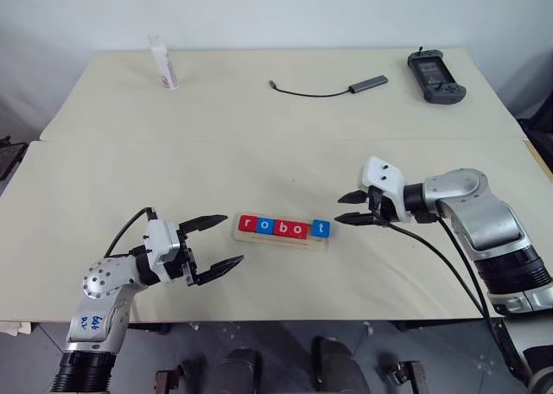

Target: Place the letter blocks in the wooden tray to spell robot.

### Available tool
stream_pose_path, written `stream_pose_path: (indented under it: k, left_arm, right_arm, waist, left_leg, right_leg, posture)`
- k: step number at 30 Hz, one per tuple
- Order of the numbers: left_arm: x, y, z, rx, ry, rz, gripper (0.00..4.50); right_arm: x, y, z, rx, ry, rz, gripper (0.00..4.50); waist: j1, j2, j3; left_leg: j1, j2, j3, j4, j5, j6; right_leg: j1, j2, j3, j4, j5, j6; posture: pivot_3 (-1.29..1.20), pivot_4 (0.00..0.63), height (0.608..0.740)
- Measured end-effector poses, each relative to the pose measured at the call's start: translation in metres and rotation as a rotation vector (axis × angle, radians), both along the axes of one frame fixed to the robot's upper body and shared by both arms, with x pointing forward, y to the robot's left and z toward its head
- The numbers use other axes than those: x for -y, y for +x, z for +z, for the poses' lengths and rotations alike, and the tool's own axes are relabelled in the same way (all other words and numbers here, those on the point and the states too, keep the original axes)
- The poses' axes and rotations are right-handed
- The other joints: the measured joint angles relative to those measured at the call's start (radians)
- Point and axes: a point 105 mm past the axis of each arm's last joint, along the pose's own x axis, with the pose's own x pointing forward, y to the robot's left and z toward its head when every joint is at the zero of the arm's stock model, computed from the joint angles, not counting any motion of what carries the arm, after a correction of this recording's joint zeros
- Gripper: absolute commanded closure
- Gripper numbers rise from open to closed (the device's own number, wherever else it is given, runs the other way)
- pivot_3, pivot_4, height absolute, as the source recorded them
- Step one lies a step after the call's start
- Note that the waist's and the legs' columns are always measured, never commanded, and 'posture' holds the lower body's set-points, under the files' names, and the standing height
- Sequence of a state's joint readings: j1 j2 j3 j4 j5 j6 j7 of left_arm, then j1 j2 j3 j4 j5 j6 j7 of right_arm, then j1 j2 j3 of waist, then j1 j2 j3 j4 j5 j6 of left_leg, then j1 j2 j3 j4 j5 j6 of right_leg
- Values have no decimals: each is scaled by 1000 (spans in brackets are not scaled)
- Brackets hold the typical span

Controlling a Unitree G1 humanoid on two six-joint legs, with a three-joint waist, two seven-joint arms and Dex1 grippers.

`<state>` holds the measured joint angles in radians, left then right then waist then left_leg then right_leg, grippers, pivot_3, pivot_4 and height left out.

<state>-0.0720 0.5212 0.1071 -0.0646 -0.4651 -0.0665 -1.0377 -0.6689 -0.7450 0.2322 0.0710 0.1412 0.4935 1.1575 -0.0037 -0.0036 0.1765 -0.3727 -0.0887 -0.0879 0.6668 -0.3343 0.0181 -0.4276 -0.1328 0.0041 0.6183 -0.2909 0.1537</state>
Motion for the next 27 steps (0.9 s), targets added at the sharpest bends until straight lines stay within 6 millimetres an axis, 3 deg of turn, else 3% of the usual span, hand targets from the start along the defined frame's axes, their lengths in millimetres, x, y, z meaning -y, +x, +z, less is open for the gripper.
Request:
stream_pose_path:
  k: [3, 13, 18, 22, 27]
  left_arm:
    - [1, 1, 2, 6, 0, -5, 0]
    - [2, 4, 5, 20, -2, 1, 0]
    - [2, 5, 5, 20, -3, 8, 0]
    - [2, 5, 5, 20, -3, 10, 0]
    - [2, 5, 5, 18, -3, 9, 0]
  right_arm:
    - [-8, -1, -10, -7, -10, 31, 4477]
    - [-32, -23, -19, -74, 1, 147, 4477]
    - [-40, -25, -20, -76, 15, 162, 4477]
    - [-37, -22, -15, -44, 18, 148, 4477]
    - [-14, -24, 3, 1, 17, 106, 4477]
  waist:
    - [1, 0, 0]
    - [1, 0, 0]
    - [2, 0, 0]
    - [3, 0, 0]
    - [6, 0, 0]
  left_leg:
    - [0, 0, 0, 0, 0, 0]
    - [0, 0, 0, 0, 0, 0]
    - [0, 0, 0, 0, 0, 0]
    - [0, -1, 0, 0, 0, 0]
    - [0, -1, -1, 0, 0, 0]
  right_leg:
    - [0, 0, 0, 0, 0, 0]
    - [0, 0, 0, 0, 0, 0]
    - [0, 0, 0, 0, 0, 0]
    - [0, 0, 0, 0, 0, 0]
    - [0, -1, 0, 0, 0, 0]
  posture:
    - [0, 150, 740]
    - [0, 150, 740]
    - [0, 150, 740]
    - [0, 150, 740]
    - [0, 150, 740]
